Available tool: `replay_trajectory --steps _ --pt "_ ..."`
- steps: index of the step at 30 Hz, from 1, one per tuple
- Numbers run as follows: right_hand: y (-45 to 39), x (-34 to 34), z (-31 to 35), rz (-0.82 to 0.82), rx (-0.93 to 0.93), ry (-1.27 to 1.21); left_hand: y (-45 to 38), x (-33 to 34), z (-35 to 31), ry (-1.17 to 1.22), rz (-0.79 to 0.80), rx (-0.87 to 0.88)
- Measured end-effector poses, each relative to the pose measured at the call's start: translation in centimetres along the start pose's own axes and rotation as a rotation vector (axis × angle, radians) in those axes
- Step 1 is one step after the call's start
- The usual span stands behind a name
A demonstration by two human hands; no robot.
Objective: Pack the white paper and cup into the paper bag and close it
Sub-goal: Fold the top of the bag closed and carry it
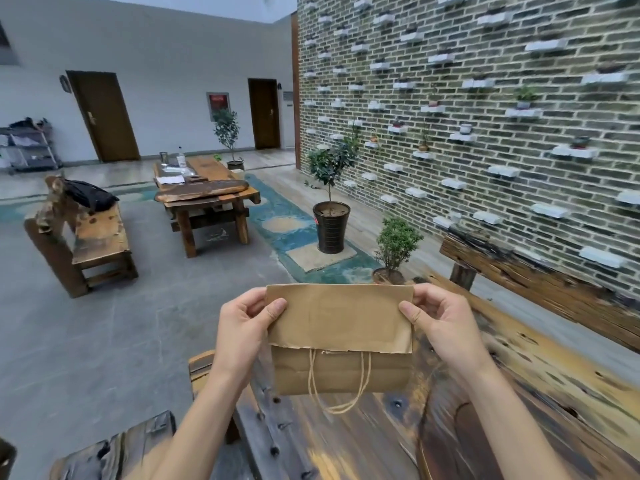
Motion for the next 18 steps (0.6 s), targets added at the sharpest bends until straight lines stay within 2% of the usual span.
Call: replay_trajectory --steps 11,18 --pt "-7.5 1.3 -6.2 -0.227 0.106 0.082 -13.7 4.0 8.7 0.055 0.222 -0.068" --pt "-10.7 3.1 -10.6 -0.457 0.208 0.228 -23.0 7.1 15.0 0.057 0.483 -0.111"
Point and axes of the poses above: each hand's wrist, its own y-axis away from the middle knuckle, its own x-axis out of the palm, z = x × y, the point moved 3 cm from there along -y, towards the middle knuckle, and after that the axes turned 7 degrees about -y, right-handed, at the moved point
